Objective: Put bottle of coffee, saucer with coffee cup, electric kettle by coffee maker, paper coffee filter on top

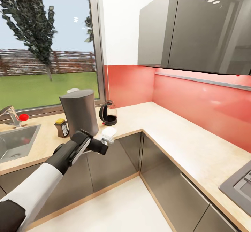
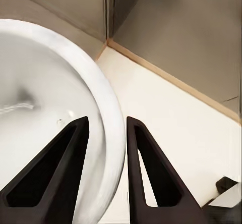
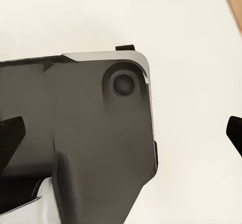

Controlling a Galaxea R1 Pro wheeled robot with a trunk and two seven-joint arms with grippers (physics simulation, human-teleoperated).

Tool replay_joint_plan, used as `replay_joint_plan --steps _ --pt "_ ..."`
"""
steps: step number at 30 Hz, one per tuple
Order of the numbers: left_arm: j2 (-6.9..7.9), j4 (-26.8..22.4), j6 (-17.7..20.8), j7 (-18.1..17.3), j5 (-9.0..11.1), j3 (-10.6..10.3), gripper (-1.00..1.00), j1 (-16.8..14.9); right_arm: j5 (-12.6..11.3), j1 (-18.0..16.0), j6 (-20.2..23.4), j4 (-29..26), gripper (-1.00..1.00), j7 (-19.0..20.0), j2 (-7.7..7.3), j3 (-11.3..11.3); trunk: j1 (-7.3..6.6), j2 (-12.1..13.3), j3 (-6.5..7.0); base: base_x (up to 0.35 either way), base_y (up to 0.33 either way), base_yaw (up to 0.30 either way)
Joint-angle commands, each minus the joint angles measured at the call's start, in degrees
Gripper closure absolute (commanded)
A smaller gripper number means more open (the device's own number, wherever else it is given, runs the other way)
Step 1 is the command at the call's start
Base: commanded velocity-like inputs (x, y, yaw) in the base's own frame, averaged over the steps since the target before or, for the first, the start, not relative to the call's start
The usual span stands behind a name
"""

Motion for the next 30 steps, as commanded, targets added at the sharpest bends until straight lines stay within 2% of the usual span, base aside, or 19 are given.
replay_joint_plan --steps 1,5,9,15,16,21,30 --pt "0.13 0.45 0.33 -0.1 0.65 -0.21 1.0 -0.41 -0.32 -0.05 -0.25 0.04 -1.0 -0.03 0.03 -0.26 0.04 -0.14 -0.14 0.0 0.0 0.0" --pt "1.13 4.2 0.25 -3.79 0.55 -0.36 1.0 -4.09 -0.32 -0.05 -0.25 0.04 -1.0 -0.03 0.02 -0.26 0.04 -0.14 -0.14 0.0 0.0 0.0" --pt "1.61 6.2 0.07 -5.06 0.41 -0.39 1.0 -6.52 -0.29 -0.05 -0.25 0.04 -1.0 -0.03 0.02 -0.23 0.04 -0.14 -0.14 0.001 0.0 0.0" --pt "1.51 6.57 0.0 -5.18 0.42 -0.82 1.0 -6.73 -0.21 -0.05 -0.16 0.02 -1.0 -0.03 -0.01 -0.1 0.04 -0.14 -0.14 0.23 0.0 0.0" --pt "1.49 6.62 0.0 -5.18 0.42 -2.04 1.0 -6.65 -0.23 -0.05 -0.16 -0.02 -1.0 -0.03 0.01 -0.09 0.04 -0.14 -0.14 0.31 0.0 0.0" --pt "1.53 6.64 0.07 -5.18 0.42 -4.06 1.0 -6.58 -0.23 -0.05 -0.19 -0.1 -1.0 0.04 -0.01 -0.15 0.04 -0.14 -0.14 0.207 0.0 0.0" --pt "1.35 6.64 0.09 -5.26 0.49 -4.41 1.0 -6.08 -0.23 -0.05 -0.25 0.01 -1.0 -0.02 -0.02 -0.17 0.04 -0.14 -0.14 0.015 0.0 0.0"
